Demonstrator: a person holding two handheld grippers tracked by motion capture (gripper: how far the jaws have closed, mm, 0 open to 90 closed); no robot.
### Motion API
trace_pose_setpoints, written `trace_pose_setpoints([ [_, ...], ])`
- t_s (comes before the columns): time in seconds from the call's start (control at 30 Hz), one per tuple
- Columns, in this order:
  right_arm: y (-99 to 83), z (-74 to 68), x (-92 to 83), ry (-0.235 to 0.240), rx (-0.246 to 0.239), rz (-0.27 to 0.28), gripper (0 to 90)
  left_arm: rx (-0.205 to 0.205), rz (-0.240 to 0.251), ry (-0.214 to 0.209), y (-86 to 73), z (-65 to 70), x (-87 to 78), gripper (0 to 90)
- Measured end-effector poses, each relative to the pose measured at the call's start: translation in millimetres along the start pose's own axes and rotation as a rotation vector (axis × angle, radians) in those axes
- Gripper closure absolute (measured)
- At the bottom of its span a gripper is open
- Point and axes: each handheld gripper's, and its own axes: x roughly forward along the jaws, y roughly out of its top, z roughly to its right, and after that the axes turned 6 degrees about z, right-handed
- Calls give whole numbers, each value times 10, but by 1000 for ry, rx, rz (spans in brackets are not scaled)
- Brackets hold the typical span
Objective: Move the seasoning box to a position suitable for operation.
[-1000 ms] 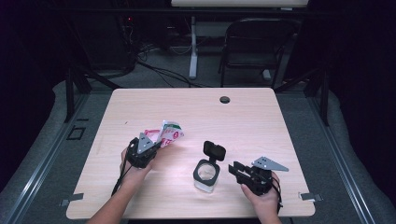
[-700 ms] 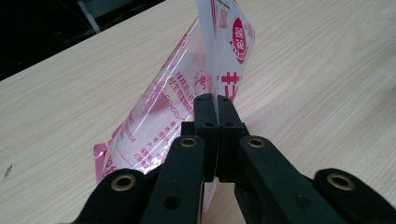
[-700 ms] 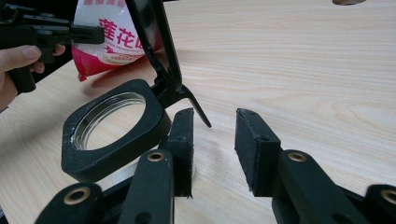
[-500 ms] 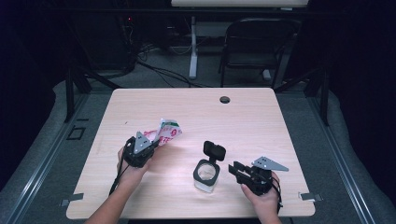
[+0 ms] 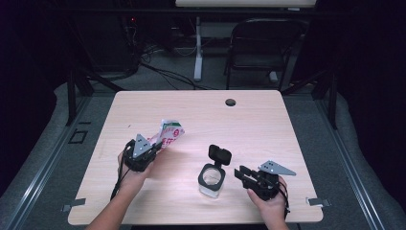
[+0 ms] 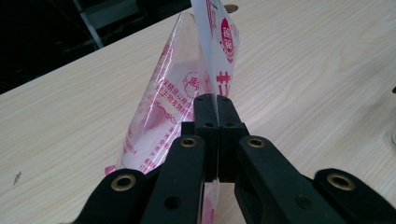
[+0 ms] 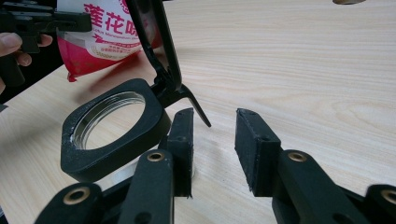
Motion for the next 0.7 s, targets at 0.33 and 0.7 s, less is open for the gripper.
trace_pose_setpoints([
  [0.33,5,-1,-9,-4,-5,-1,675,13,37,-18,77,62,-107,900],
  [0.7,15,-6,-29,-1,-2,11,675,35,63,-56,163,151,-208,900],
])
